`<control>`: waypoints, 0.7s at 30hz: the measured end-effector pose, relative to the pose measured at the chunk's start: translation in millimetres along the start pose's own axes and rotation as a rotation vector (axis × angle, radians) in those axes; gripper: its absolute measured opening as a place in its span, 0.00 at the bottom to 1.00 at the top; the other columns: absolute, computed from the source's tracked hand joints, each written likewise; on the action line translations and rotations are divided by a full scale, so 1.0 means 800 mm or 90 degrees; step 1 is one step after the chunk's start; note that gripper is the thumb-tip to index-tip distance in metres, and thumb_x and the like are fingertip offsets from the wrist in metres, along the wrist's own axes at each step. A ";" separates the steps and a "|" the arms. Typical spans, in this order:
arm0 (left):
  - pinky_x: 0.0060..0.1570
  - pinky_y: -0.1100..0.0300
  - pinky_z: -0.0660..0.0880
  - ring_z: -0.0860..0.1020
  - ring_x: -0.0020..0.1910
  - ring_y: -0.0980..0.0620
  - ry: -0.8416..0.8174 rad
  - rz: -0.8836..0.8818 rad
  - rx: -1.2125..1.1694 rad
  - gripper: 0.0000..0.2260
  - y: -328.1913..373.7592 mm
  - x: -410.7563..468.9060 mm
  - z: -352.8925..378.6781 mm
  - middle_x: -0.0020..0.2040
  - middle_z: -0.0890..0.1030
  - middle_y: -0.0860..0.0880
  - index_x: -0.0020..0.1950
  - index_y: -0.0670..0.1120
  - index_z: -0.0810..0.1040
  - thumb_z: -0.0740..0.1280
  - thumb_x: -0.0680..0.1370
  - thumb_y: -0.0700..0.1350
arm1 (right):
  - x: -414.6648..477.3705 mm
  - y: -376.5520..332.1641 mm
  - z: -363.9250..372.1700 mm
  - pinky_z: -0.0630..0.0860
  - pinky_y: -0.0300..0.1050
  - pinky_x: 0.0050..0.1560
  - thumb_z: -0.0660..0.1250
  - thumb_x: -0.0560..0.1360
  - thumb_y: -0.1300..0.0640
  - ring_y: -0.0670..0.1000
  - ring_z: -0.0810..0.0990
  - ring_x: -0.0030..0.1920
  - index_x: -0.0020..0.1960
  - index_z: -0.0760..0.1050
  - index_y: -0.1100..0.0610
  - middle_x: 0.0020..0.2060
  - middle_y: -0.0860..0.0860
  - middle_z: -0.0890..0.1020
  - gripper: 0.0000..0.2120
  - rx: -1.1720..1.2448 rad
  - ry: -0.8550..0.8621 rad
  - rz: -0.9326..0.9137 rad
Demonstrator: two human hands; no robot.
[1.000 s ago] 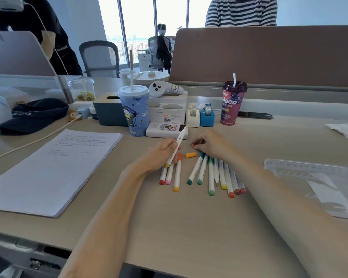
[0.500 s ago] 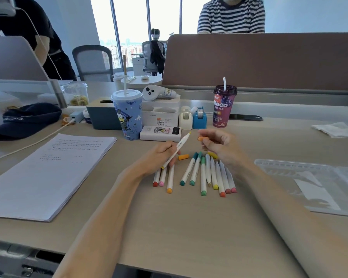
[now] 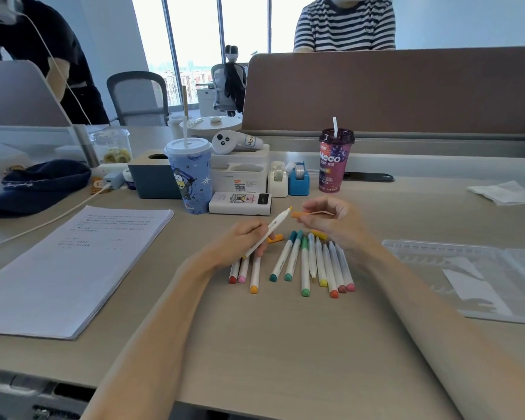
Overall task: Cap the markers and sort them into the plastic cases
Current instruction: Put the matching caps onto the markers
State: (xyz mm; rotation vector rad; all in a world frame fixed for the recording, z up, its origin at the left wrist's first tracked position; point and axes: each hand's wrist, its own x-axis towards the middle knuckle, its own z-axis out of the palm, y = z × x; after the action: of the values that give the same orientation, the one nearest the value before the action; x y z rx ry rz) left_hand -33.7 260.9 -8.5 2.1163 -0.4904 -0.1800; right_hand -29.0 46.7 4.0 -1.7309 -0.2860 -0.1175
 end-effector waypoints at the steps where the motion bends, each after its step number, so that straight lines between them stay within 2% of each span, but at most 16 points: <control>1: 0.37 0.71 0.71 0.74 0.33 0.62 0.001 -0.003 0.001 0.16 0.000 0.001 0.000 0.35 0.74 0.48 0.55 0.32 0.72 0.51 0.84 0.43 | 0.001 0.001 0.000 0.81 0.38 0.48 0.72 0.72 0.65 0.52 0.83 0.50 0.51 0.78 0.56 0.49 0.56 0.83 0.10 -0.010 0.003 0.011; 6: 0.44 0.64 0.74 0.74 0.37 0.57 0.019 0.002 -0.002 0.13 -0.003 0.003 -0.001 0.34 0.76 0.50 0.50 0.43 0.74 0.51 0.85 0.44 | 0.009 0.017 -0.002 0.78 0.32 0.38 0.74 0.71 0.61 0.52 0.82 0.45 0.48 0.78 0.57 0.44 0.56 0.82 0.07 -0.132 0.054 0.024; 10: 0.48 0.57 0.75 0.75 0.39 0.54 0.026 0.003 -0.007 0.12 -0.002 0.002 -0.001 0.34 0.76 0.51 0.50 0.44 0.74 0.52 0.84 0.44 | 0.014 0.023 0.007 0.73 0.31 0.41 0.72 0.74 0.57 0.45 0.78 0.42 0.46 0.77 0.51 0.42 0.49 0.80 0.04 -0.282 -0.026 0.023; 13: 0.52 0.49 0.74 0.75 0.40 0.52 0.026 0.008 -0.012 0.12 -0.005 0.002 -0.003 0.33 0.77 0.52 0.49 0.45 0.74 0.52 0.84 0.44 | 0.017 0.018 0.005 0.77 0.33 0.41 0.68 0.77 0.59 0.44 0.80 0.41 0.47 0.76 0.51 0.42 0.47 0.80 0.04 -0.278 -0.003 -0.015; 15: 0.56 0.48 0.74 0.76 0.42 0.50 0.031 0.013 -0.019 0.12 -0.006 0.002 -0.004 0.33 0.77 0.52 0.49 0.46 0.74 0.52 0.84 0.44 | 0.022 0.016 -0.009 0.78 0.34 0.37 0.66 0.78 0.59 0.46 0.80 0.40 0.49 0.76 0.52 0.42 0.48 0.80 0.03 -0.249 0.072 -0.026; 17: 0.56 0.49 0.73 0.76 0.43 0.49 0.034 0.012 -0.022 0.13 -0.006 0.003 -0.004 0.34 0.77 0.52 0.49 0.44 0.74 0.52 0.84 0.44 | 0.029 0.018 -0.023 0.75 0.32 0.36 0.66 0.78 0.59 0.46 0.79 0.41 0.53 0.77 0.54 0.45 0.49 0.80 0.05 -0.268 0.120 -0.040; 21: 0.53 0.54 0.74 0.76 0.40 0.55 0.031 0.007 -0.014 0.14 -0.006 0.005 -0.001 0.33 0.77 0.53 0.52 0.40 0.74 0.52 0.84 0.44 | 0.045 0.024 -0.042 0.68 0.30 0.40 0.68 0.77 0.60 0.46 0.76 0.49 0.57 0.79 0.56 0.51 0.49 0.80 0.09 -0.435 0.055 -0.006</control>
State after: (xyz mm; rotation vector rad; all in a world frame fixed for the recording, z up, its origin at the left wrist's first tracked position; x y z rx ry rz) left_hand -28.5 262.0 -11.9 2.0904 -0.4687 -0.1261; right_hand 13.3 15.0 0.1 -2.3927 -0.1996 -0.3244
